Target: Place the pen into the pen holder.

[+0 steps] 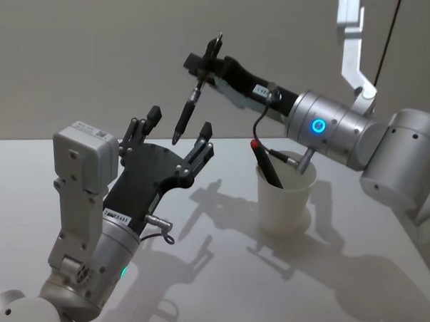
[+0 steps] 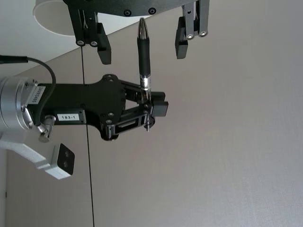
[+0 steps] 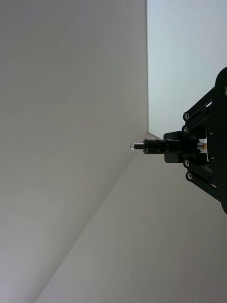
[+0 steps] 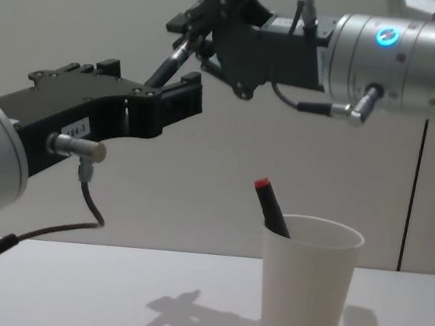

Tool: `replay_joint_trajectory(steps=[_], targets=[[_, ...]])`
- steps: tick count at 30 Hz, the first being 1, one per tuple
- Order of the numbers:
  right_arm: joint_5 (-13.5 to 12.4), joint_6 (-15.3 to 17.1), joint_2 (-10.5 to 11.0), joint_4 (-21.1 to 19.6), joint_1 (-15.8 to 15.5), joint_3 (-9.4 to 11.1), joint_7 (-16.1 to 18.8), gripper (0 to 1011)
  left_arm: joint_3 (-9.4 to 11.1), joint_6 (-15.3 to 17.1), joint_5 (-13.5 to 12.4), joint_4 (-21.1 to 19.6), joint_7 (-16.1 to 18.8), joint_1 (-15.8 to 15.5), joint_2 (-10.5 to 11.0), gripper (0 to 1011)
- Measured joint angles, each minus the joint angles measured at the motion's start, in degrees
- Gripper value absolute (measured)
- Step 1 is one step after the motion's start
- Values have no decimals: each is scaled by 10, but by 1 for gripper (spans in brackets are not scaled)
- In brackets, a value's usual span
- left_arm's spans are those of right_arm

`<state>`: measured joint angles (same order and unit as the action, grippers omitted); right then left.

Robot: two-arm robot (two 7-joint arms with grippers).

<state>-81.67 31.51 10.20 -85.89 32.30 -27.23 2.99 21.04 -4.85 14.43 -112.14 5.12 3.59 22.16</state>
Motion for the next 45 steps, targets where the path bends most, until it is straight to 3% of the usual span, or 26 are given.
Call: replay_joint_trajectory(steps=[2,7,23,25,29,34,35,45], targets=[[8,-6,0,-1,4,2,0,130,0,0,0,0,0,0,0,889],[30,-20,3,-4,14,7,1,130,0,0,0,0,0,0,0,1002],[133,-81,28,-21,33,25,19,130,0,0,0,0,0,0,0,1003],[159,-97,39,-32,29,28,21,130,0,0,0,0,0,0,0,1003],[184,-111,50,-45,21,29,21,130,0,0,0,0,0,0,0,1003],[228,-132,87,-91,-10,32,16,130,0,0,0,0,0,0,0,1003],[228,-132,87,-91,-10,32,16,130,0,0,0,0,0,0,0,1003],[285,-163,159,-172,-75,36,3,130,0,0,0,0,0,0,0,1003]])
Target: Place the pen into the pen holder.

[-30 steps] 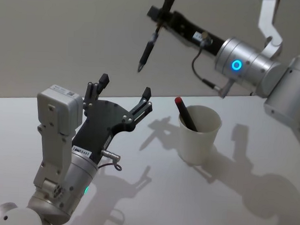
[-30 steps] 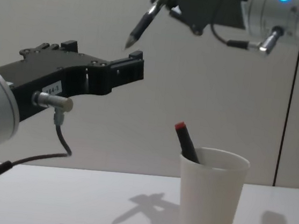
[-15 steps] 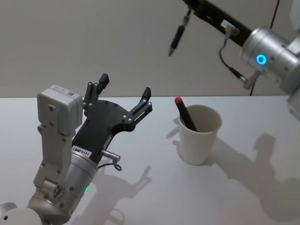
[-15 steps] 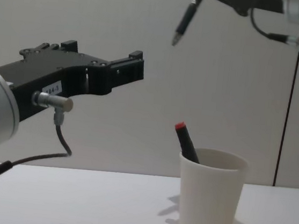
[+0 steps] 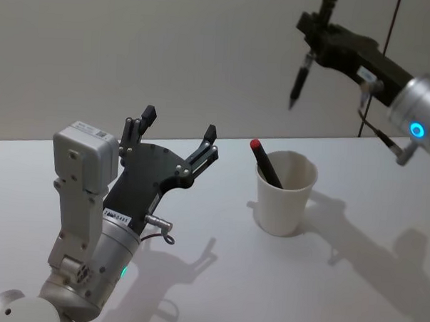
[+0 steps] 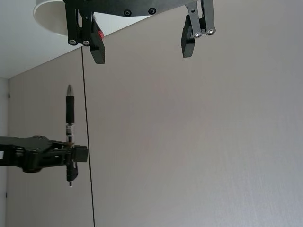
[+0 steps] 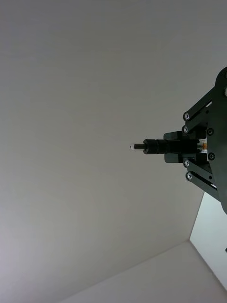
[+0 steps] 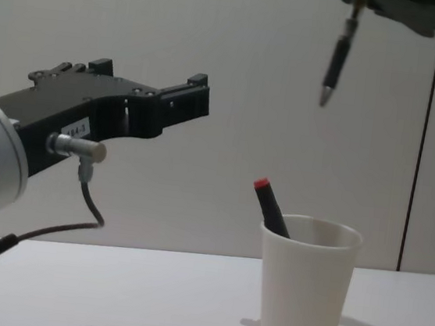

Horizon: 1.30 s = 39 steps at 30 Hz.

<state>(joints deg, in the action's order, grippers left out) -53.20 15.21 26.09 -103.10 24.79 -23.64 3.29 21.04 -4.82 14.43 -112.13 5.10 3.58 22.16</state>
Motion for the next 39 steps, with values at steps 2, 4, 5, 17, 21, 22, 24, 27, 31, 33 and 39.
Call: replay_joint_trajectory(steps=[2,4,5,17,21,22,24,27,31,33,39], targets=[[8,-7,9,-9,-7,0,-4,130,0,0,0,0,0,0,0,1004],[21,-19,18,-21,-18,0,-10,130,0,0,0,0,0,0,0,1003],[25,-23,21,-24,-21,0,-12,130,0,0,0,0,0,0,0,1003],[80,-54,37,-50,-53,-7,-37,130,0,0,0,0,0,0,0,1003],[93,-53,33,-49,-56,-12,-37,130,0,0,0,0,0,0,0,1003],[97,-51,31,-46,-56,-14,-37,130,0,0,0,0,0,0,0,1003],[101,-49,28,-44,-57,-16,-37,130,0,0,0,0,0,0,0,1003],[109,-44,23,-36,-57,-20,-37,130,0,0,0,0,0,0,0,1003],[118,-40,16,-25,-57,-25,-35,130,0,0,0,0,0,0,0,1003],[124,-37,11,-18,-56,-28,-34,130,0,0,0,0,0,0,0,1002],[137,-31,-3,4,-52,-36,-30,130,0,0,0,0,0,0,0,1004]])
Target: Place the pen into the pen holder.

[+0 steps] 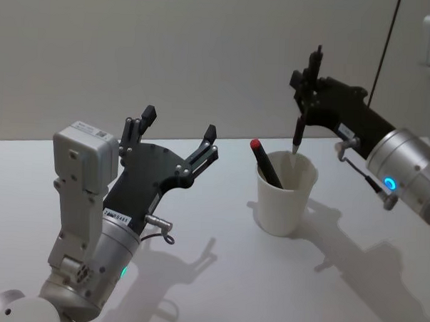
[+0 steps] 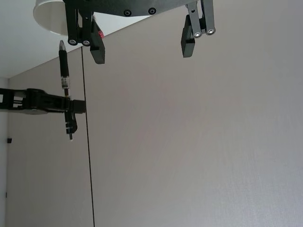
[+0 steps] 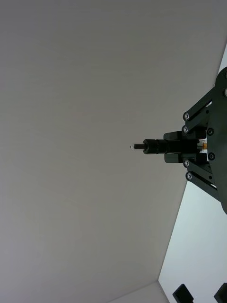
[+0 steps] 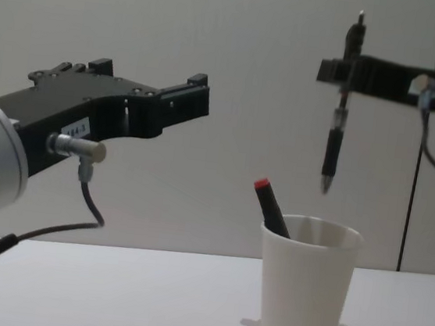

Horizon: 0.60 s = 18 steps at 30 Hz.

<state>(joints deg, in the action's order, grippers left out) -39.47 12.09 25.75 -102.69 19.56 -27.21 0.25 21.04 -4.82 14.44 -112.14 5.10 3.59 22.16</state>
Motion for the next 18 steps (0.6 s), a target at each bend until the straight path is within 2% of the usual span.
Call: replay_joint_trajectory(steps=[11,18], targets=[[12,9,-26,38,7,-12,6,130,0,0,0,0,0,0,0,1003],[19,12,-34,53,9,-17,11,130,0,0,0,0,0,0,0,1003]])
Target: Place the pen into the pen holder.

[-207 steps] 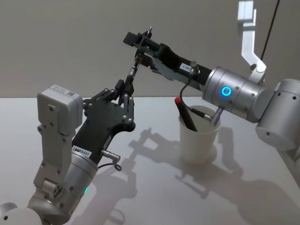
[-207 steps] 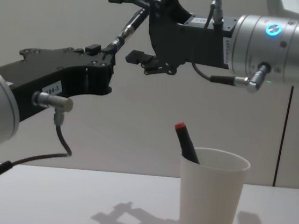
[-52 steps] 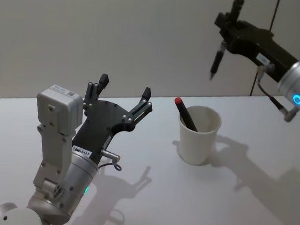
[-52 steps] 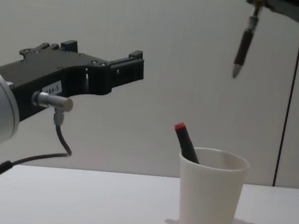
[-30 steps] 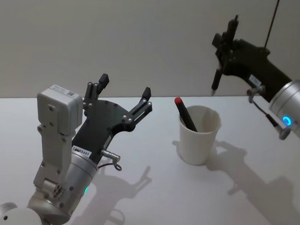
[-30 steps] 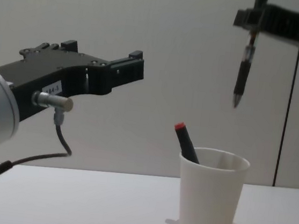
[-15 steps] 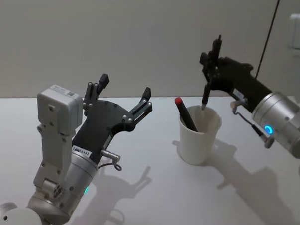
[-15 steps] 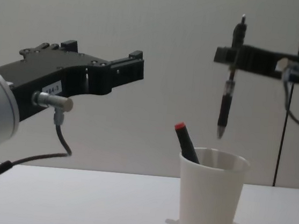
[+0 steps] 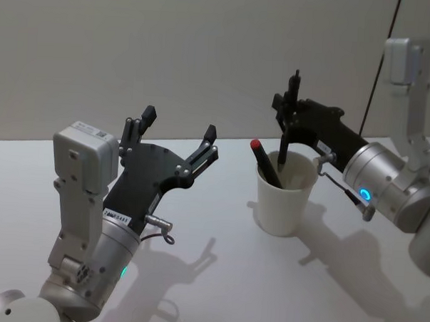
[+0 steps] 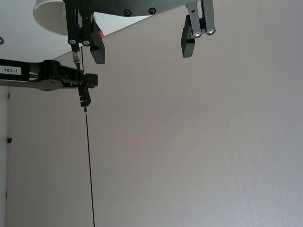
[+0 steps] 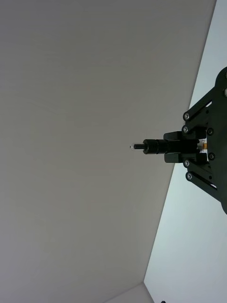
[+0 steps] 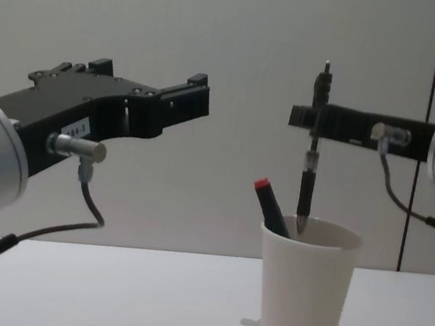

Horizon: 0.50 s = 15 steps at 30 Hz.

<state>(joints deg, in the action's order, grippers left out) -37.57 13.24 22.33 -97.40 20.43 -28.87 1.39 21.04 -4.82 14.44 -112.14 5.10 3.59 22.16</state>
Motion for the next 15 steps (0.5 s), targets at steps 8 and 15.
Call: replay_joint_trajectory(steps=[8,15], targets=[[10,2,-3,12,-3,-5,6,130,0,0,0,0,0,0,0,1003],[17,0,-3,17,-7,-6,7,130,0,0,0,0,0,0,0,1003]])
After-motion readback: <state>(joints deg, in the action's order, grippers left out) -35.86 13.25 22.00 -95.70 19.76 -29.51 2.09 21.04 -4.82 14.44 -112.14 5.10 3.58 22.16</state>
